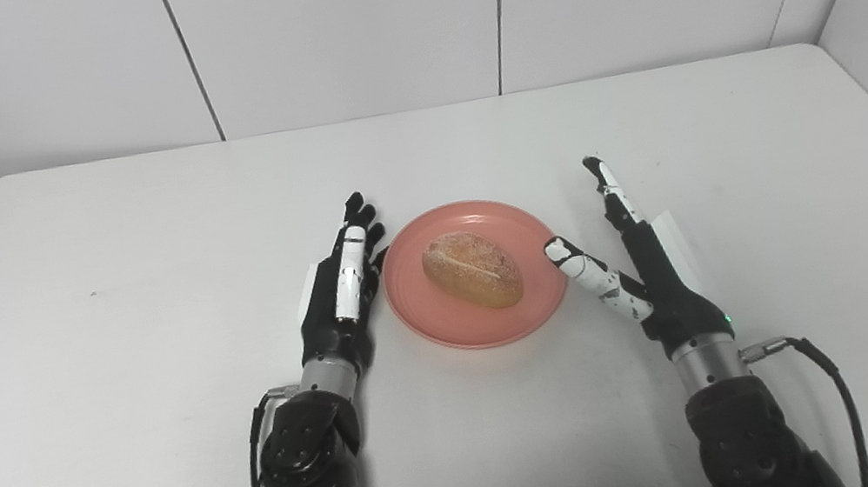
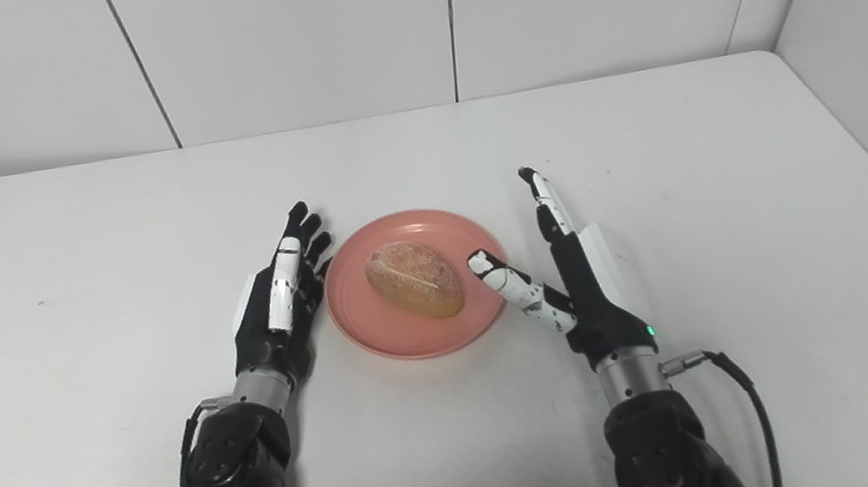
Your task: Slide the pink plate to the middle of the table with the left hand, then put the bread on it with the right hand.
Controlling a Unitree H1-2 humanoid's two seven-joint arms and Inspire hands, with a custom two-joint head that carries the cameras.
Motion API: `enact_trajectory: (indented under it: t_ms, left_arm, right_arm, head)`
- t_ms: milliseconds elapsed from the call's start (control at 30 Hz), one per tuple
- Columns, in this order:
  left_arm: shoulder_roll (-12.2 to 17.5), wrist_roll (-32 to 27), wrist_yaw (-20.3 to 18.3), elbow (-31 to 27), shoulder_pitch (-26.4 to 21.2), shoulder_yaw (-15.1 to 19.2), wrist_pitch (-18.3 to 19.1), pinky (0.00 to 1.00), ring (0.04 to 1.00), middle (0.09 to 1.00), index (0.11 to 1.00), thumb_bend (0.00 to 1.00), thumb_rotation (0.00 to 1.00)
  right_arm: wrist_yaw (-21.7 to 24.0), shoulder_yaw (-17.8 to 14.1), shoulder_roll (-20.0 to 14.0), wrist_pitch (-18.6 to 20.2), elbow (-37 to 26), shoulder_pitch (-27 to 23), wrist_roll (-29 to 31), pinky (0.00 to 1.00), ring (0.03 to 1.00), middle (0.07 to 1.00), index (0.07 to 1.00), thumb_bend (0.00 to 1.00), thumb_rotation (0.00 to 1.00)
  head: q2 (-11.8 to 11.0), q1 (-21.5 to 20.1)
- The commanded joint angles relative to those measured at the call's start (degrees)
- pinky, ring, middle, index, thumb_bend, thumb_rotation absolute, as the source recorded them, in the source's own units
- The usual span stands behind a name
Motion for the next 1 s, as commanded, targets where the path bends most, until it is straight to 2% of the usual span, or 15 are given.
enact_trajectory:
  t_ms: [0,167,200,433,733,967]
  left_arm:
    - [-0.1,-0.2,0.1,-1.8,0.4,0.3,0.7,0.98,0.987,0.997,0.994,0.35,1.00]
    - [-0.1,-1.1,-0.4,-4.3,2.6,0.5,0.8,1.00,1.000,1.000,1.000,0.37,1.00]
    - [-0.3,-1.3,-0.3,-5.2,3.2,0.6,1.1,1.00,1.000,1.000,1.000,0.37,1.00]
    - [0.0,-1.3,-0.6,-9.2,6.8,0.6,1.1,1.00,0.998,1.000,1.000,0.38,1.00]
    - [0.4,-0.7,-0.4,-10.1,7.0,0.7,1.1,1.00,0.993,1.000,0.995,0.38,1.00]
    - [0.8,0.0,-0.3,-9.8,6.1,0.4,0.9,1.00,0.994,1.000,0.994,0.37,1.00]
  right_arm:
    - [-2.2,-0.9,2.6,-4.8,0.3,-0.6,4.5,0.91,0.952,0.967,0.956,0.66,1.00]
    - [-2.2,-2.5,5.8,-5.3,2.0,0.5,11.8,0.89,0.942,0.949,0.935,0.50,1.00]
    - [-2.2,-2.7,6.3,-5.4,2.3,0.7,12.8,0.89,0.942,0.948,0.934,0.50,1.00]
    - [-1.6,-3.1,7.6,-4.5,2.6,1.0,17.9,0.91,0.940,0.944,0.927,0.29,1.00]
    - [-1.6,-2.9,7.0,-2.6,2.4,0.8,17.9,0.90,0.937,0.935,0.922,0.17,1.00]
    - [-0.9,-2.9,6.8,-1.9,2.4,0.7,19.0,0.92,0.946,0.946,0.934,0.17,1.00]
  head:
    - [0.2,0.2]
    - [0.4,0.1]
    - [0.4,0.1]
    - [1.0,0.0]
    - [1.2,1.0]
    - [1.5,1.3]
